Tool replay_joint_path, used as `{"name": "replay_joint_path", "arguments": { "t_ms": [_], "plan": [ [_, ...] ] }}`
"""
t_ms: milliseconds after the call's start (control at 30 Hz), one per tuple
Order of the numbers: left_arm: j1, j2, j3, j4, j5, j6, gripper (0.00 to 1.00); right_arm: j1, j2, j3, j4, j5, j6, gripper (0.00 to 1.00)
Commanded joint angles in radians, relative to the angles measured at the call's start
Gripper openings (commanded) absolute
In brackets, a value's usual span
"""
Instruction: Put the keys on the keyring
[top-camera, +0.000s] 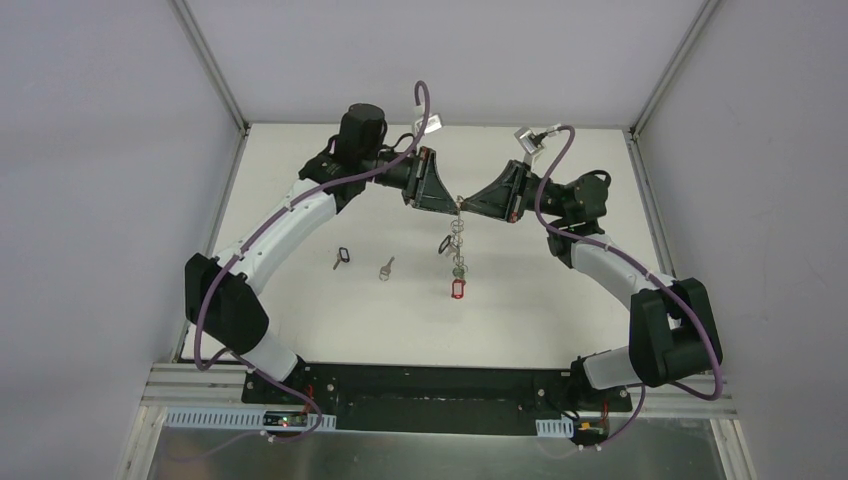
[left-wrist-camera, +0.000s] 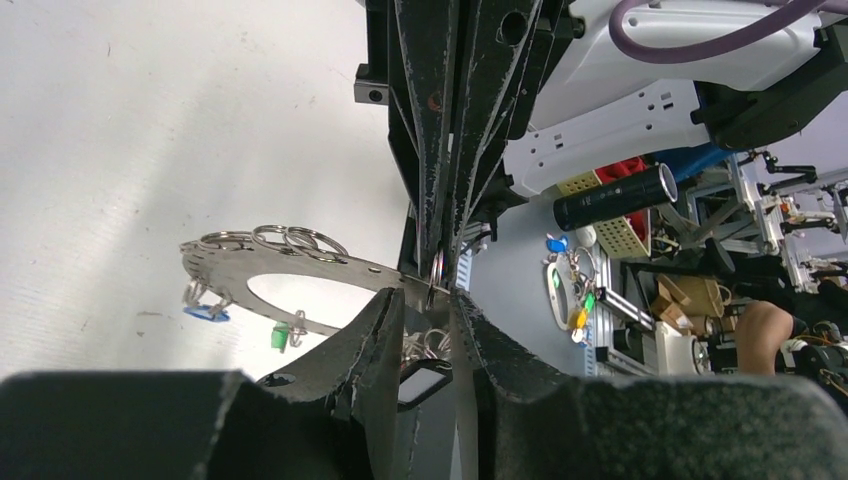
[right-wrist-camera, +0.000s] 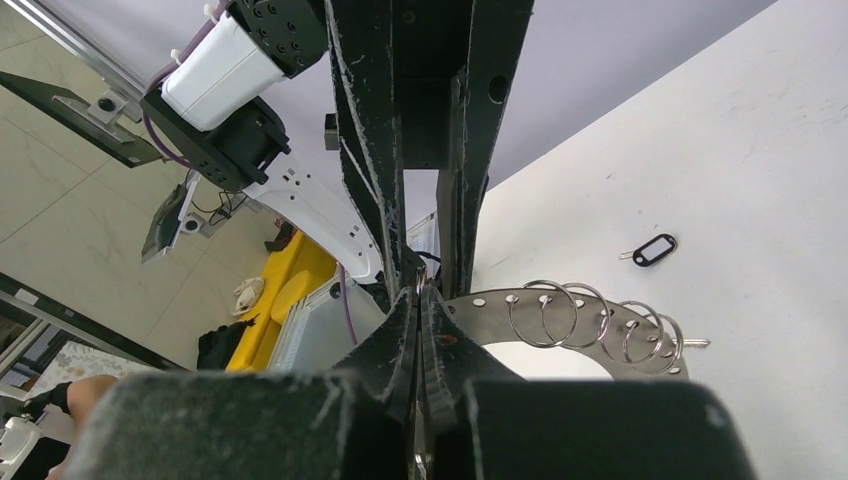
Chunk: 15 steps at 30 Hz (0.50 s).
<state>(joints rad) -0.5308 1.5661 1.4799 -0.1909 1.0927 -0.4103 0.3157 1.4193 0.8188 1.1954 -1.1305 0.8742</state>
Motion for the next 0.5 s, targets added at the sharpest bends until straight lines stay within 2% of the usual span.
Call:
{"name": "replay_joint_path", "arguments": {
  "t_ms": [0, 167, 433, 467],
  "plan": [
    [-0.01, 0.012, 0.041, 0.037, 0.03, -0.02, 0.24, -0.004, -0.009, 0.002, 0.05, 0.018, -0.012, 0.0],
    [-0.017, 0.023, 0.049, 0.038, 0.034, -0.025, 0.19, -0.003, -0.004, 0.0, 0.05, 0.021, -0.012, 0.0],
    [-0.021, 0.04, 0.058, 0.055, 0.045, -0.044, 0.0, -0.002, -0.001, -0.011, 0.019, 0.021, -0.04, 0.0],
    [-0.021, 0.041, 0.06, 0.054, 0.045, -0.043, 0.0, -0.001, -0.002, -0.013, 0.011, 0.023, -0.048, 0.0]
  ]
}}
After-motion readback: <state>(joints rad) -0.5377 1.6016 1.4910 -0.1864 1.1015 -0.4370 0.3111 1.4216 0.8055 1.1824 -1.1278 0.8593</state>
